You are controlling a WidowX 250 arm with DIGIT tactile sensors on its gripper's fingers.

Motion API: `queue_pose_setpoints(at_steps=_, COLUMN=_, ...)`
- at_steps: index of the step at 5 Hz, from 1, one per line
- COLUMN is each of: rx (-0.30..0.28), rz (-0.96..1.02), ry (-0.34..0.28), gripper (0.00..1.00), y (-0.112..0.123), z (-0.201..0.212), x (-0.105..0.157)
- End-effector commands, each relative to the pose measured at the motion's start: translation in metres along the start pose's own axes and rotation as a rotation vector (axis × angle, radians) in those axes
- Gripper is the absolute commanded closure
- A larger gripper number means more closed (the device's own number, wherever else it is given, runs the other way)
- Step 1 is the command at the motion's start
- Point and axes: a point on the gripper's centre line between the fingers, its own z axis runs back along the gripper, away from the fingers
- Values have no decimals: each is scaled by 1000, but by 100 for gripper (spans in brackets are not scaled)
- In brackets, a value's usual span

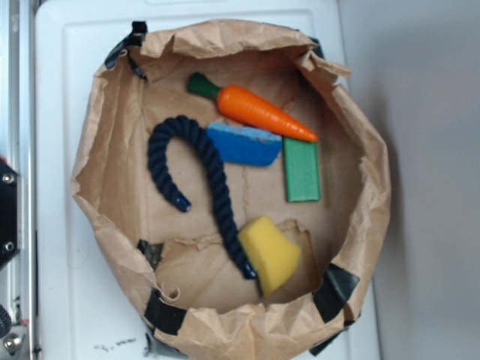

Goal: Grab the carrot.

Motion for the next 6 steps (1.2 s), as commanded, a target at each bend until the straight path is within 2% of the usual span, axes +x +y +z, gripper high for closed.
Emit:
queue_pose_setpoints(at_steps=1, rx=0, rz=0, ry=0, gripper=0, y=0, z=0, x=0)
queue_pose_setpoints(at_steps=2, rx=2, rz=17, ry=-7, gripper=0, y=-1, z=-12, x=39)
queue_pose_setpoints(at_steps=3, rx=-2, rz=-61, ry=-2, gripper=0, y=-2, z=-25, x=60)
queue_pose_setpoints(at_steps=4, rx=-38, rz=-193, ry=-22, gripper=0, y=-7, z=-26, x=84)
queue_pose_setpoints(at_steps=6, rx=-38, rz=-193, ry=-22, gripper=0, y=-7, z=-26, x=84)
